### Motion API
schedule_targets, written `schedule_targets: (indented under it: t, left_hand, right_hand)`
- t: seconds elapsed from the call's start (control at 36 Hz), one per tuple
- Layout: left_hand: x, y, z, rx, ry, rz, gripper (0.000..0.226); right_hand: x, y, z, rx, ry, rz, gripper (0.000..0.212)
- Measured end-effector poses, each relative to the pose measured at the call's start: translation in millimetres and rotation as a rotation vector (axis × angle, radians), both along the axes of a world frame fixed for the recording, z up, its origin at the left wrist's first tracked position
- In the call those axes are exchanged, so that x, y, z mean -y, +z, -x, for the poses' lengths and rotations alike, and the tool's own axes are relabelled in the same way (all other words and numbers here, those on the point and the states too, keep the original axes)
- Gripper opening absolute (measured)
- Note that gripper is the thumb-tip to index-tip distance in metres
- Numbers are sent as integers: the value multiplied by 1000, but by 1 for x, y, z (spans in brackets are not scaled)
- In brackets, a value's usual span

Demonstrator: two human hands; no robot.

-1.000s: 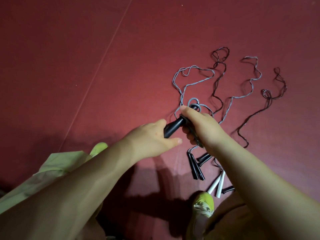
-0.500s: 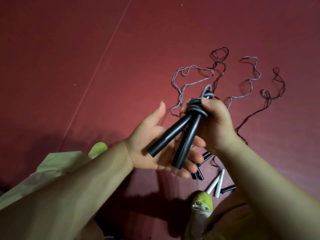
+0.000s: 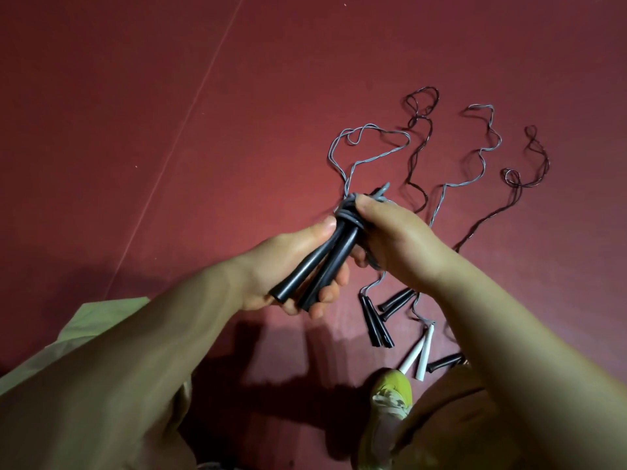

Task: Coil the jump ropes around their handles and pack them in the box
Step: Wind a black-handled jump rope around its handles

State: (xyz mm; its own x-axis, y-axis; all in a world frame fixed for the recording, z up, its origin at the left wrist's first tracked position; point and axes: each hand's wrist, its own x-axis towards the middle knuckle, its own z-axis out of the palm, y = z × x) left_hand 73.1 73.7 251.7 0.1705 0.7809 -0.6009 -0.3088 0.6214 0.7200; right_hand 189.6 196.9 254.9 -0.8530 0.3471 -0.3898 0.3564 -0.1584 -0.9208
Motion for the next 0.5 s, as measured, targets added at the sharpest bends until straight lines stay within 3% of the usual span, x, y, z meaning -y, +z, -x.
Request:
schedule_targets:
  t: [0.08,0.31,0.42,0.5]
  left_hand:
    - [0,3,-5,-231,58,46,62]
    - [-4,-15,-7,-503,96,102,57]
    - [-2,-20,-4,-883,-54,63,64]
    - [1,-19,-3,-1144,-119,70,58]
  right_hand:
    - [1,-4,-1,65,-23,-91,41]
    - [7,-8,1,244,-39,-110,42]
    - [9,-12,0,369,-27,-125,46]
    - [11,-15,2,387,-89,18,52]
